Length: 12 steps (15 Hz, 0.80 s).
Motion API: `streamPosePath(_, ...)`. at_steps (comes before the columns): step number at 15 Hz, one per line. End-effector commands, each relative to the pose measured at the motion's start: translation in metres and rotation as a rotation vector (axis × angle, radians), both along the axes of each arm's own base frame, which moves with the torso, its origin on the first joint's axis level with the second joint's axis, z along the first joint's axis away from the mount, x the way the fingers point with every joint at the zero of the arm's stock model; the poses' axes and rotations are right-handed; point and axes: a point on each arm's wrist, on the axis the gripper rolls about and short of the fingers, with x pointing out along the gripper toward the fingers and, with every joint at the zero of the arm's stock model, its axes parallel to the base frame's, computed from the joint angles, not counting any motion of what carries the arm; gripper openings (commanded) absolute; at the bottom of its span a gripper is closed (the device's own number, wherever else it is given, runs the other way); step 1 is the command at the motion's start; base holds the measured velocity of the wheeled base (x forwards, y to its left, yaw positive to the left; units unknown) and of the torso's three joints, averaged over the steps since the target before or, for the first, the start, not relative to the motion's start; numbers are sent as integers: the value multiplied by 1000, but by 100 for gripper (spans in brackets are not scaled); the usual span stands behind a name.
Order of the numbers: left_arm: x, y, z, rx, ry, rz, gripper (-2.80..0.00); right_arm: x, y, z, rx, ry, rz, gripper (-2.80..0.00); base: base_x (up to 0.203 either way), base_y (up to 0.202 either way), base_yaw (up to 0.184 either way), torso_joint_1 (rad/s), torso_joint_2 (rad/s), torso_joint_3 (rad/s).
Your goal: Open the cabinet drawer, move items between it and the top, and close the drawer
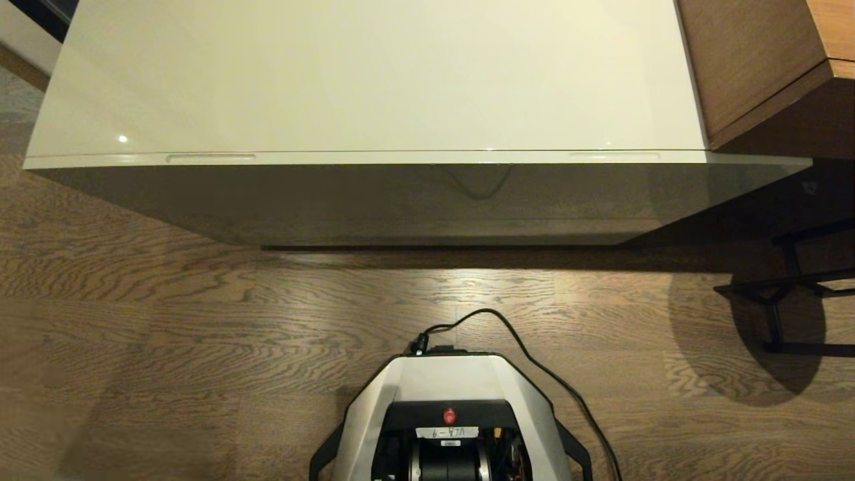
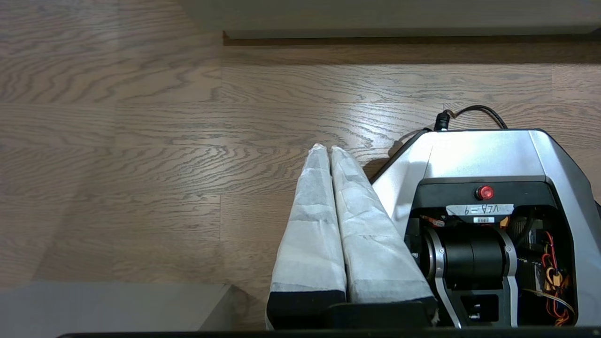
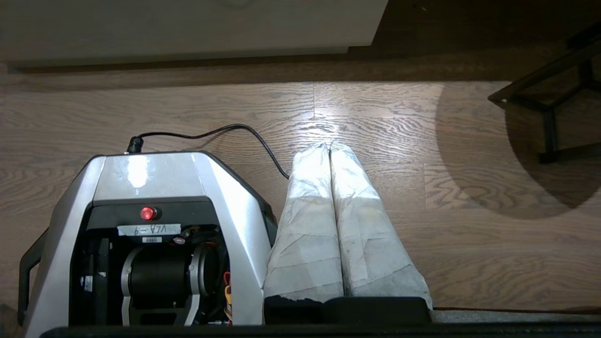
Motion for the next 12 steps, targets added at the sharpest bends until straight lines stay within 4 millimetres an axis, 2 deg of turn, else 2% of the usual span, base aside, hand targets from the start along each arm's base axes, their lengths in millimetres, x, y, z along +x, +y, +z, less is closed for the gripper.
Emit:
streamPosePath(1,0,0,0,0,1,2,-280,0,0,0,0,2,0,-280,0,0,0,0,0,0)
streamPosePath(12,0,0,0,0,1,1,-280,0,0,0,0,2,0,-280,0,0,0,0,0,0)
